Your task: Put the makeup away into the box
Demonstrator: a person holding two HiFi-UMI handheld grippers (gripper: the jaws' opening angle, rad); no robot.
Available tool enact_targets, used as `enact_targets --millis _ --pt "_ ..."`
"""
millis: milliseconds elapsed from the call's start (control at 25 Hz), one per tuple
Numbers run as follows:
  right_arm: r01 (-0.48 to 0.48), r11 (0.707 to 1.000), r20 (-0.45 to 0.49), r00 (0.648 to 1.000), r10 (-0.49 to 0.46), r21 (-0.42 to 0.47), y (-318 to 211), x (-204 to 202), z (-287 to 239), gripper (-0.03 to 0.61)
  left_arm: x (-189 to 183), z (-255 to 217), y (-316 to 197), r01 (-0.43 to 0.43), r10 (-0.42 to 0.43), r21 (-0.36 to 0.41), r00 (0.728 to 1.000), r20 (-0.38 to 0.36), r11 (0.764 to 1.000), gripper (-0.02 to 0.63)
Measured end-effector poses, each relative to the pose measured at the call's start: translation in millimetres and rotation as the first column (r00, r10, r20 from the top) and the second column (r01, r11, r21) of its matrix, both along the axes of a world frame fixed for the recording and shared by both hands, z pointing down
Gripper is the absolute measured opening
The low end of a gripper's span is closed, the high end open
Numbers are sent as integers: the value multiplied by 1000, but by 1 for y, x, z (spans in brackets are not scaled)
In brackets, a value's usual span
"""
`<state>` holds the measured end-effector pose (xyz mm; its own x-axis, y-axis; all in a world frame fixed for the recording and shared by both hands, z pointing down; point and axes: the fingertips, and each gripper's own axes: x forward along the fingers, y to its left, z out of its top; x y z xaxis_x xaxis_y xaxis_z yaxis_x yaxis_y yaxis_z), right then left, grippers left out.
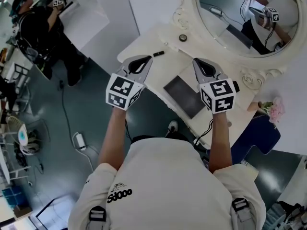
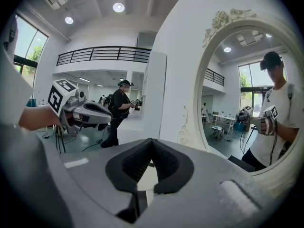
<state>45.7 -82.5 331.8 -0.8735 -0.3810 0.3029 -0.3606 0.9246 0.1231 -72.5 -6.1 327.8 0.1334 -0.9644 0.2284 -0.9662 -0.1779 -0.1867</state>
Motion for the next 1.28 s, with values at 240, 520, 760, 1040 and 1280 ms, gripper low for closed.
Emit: enact_targets --millis 240,520,760,1040,1280 --pt "13 999 -3 1000 -13 -40 -32 -10 12 2 -8 13 -31 15 -15 -31 1000 -12 999 20" --pt "-5 998 -28 1000 3 -69 -53 -26 32 2 -26 38 -63 -33 29 -82 998 -47 996 20" --pt "-81 994 -20 997 79 -80 -73 -46 41 2 -56 66 -99 -103 96 -120 994 -60 987 20" --pt "-211 972 -50 977 207 -108 -101 -79 57 2 -98 94 -149 -227 219 -168 973 -68 959 20" --pt "-380 902 -39 924 381 -205 -129 -90 78 2 -113 134 -184 -366 357 -247 930 -84 897 20"
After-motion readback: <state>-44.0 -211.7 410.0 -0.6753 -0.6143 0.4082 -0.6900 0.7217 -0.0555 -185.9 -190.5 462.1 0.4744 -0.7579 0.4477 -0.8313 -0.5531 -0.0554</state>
